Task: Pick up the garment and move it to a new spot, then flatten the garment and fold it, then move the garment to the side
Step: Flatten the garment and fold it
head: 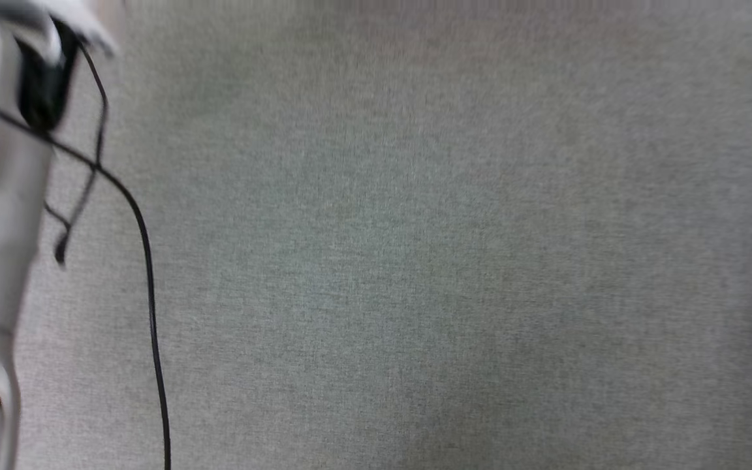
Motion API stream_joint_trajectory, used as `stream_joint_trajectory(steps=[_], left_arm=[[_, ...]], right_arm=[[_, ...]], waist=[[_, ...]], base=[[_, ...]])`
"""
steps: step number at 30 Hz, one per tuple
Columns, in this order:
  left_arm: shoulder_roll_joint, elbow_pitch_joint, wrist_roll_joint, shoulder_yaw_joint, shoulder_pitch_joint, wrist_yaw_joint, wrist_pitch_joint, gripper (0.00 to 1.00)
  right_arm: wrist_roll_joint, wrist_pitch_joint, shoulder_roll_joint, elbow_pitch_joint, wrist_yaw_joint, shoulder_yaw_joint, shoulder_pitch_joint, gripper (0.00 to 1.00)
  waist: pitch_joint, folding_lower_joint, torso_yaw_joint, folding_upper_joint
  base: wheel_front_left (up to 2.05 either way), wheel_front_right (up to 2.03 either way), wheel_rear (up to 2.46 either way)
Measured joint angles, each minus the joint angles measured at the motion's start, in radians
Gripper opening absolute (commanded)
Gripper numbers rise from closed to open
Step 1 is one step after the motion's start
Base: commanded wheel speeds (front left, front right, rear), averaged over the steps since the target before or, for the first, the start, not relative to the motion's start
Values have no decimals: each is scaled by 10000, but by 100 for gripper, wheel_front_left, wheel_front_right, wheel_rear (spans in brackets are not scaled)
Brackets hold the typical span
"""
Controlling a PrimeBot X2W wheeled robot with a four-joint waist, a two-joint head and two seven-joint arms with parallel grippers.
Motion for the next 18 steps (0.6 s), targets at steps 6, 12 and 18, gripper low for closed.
stream_joint_trajectory(steps=[6, 12, 18], left_arm=[[-215, -606, -359, 50, 2492, 73, -4, 0], [-157, -1218, -598, -140, 4799, 240, 109, 0], [58, -1703, -1089, -171, 6770, 349, 282, 0]], right_arm=[[1200, 380, 23, -186, -2, 936, 2565, 0], [2723, 545, -198, -1212, -2, 1605, 5230, 0], [3432, 537, -420, -1818, -2, 1850, 6893, 0]], waist=[[-992, -3, -86, 0], [-1929, -3, -92, 0], [-2716, -4, -107, 0]], base=[[0, 0, 0], [0, 0, 0], [0, 0, 0]])
